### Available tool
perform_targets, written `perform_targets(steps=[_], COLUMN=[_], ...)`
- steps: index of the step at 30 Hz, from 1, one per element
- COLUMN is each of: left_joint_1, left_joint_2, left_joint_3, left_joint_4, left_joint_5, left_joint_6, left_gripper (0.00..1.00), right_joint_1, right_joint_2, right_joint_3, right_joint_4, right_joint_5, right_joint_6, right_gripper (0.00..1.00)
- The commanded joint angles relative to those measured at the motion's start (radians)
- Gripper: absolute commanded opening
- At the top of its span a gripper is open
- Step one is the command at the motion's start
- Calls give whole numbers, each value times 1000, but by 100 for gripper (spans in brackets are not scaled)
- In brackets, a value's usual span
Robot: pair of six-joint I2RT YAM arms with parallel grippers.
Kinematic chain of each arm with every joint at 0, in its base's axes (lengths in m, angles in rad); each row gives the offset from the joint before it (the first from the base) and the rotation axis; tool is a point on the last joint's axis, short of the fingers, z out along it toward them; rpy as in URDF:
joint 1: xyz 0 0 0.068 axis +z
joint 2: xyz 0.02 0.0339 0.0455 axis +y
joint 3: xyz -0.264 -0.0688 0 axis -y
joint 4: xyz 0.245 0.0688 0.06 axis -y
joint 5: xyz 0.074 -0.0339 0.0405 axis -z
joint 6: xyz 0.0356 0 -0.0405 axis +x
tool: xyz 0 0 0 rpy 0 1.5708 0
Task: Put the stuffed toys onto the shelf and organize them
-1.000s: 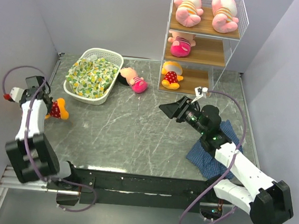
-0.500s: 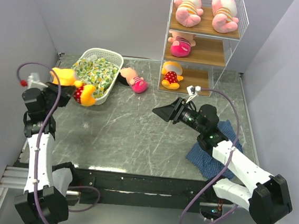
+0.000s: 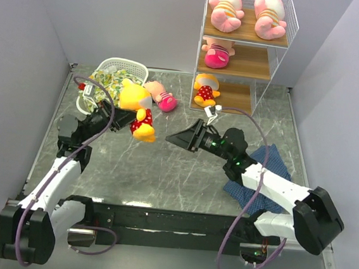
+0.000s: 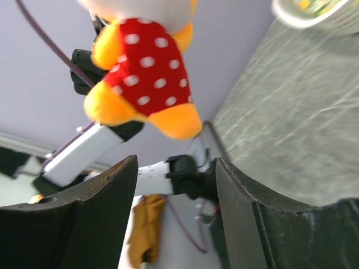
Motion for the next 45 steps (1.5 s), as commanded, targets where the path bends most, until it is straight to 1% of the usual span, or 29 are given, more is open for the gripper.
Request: perform_targets(steps=[1, 4, 9, 19, 21, 22, 24, 25, 26, 27, 28, 29, 30, 31, 32, 33, 34, 35, 36, 37, 38, 39, 40, 41, 42, 43, 44, 45], left_joint_1=[-57, -86, -123, -171, -175, -180, -181, -184, -185, -185, -185, -185, -185, -185, -185, -185, -185, -185, -185, -185, -185, -185, -185, -185, -185, -185, -185, -185], left_joint_2=[-11, -7, 1, 53, 61, 67, 75, 78, 79, 79, 72, 66, 59, 41, 32, 13, 7, 3, -2, 1, 6, 25, 36, 47, 70, 79, 85, 98], left_joint_3=[-6, -10, 2, 5, 2, -1, -1, 2, 3, 5, 11, 19, 28, 54, 74, 98, 152, 178, 236, 272, 307, 382, 419, 453, 506, 526, 543, 568], left_joint_4=[341, 397, 423, 520, 552, 561, 570, 569, 560, 551, 513, 483, 448, 320, 237, 131, 45, -106, -182, -257, -419, -486, -562, -659, -701, -715, -758, -794], left_joint_5=[39, 41, 47, 29, 27, 24, 24, 26, 29, 27, 30, 35, 33, 29, 18, -18, -37, -54, -94, -124, -146, -186, -203, -215, -230, -258, -269, -281], left_joint_6=[-85, -96, -79, -102, -116, -120, -129, -129, -129, -120, -111, -97, -55, -24, 16, 109, 155, 195, 279, 321, 363, 443, 484, 521, 579, 602, 622, 663], left_gripper=[1, 1, 1, 1, 1, 1, 4, 8, 21, 30, 42, 65, 75, 84, 96, 100, 98, 97, 96, 97, 96, 96, 96, 96, 96, 96, 96, 96], right_joint_1=[50, 75, 119, 167, 172, 172, 175, 175, 175, 175, 173, 167, 164, 158, 143, 135, 124, 115, 97, 86, 77, 69, 64, 61, 55, 49, 35, 21], right_joint_2=[39, 65, 92, 97, 103, 109, 112, 109, 106, 100, 90, 80, 73, 45, 28, 8, -37, -65, -90, -146, -176, -238, -268, -297, -346, -369, -387, -412], right_joint_3=[4, -13, 0, 10, 8, 10, 2, -4, -22, -32, -38, -44, -46, -49, -55, -58, -59, -62, -64, -67, -81, -91, -101, -116, -124, -130, -145, -153], right_joint_4=[174, 283, 343, 386, 403, 421, 444, 471, 484, 490, 489, 481, 469, 426, 395, 354, 244, 185, 123, -12, -68, -118, -233, -296, -355, -454, -493, -519], right_joint_5=[48, 68, 73, 84, 82, 80, 80, 88, 97, 106, 120, 123, 125, 136, 148, 162, 177, 211, 228, 246, 276, 300, 326, 399, 431, 462, 490, 501], right_joint_6=[178, 258, 314, 341, 357, 361, 372, 375, 377, 371, 363, 351, 320, 299, 274, 207, 170, 130, 46, 12, -26, -100, -138, -175, -247, -278, -303, -361], right_gripper=[67, 67, 68, 66, 64, 61, 39, 29, 12, 6, 0, 0, 0, 0, 0, 0, 0, 0, 0, 0, 0, 0, 0, 0, 0, 0, 0, 0])
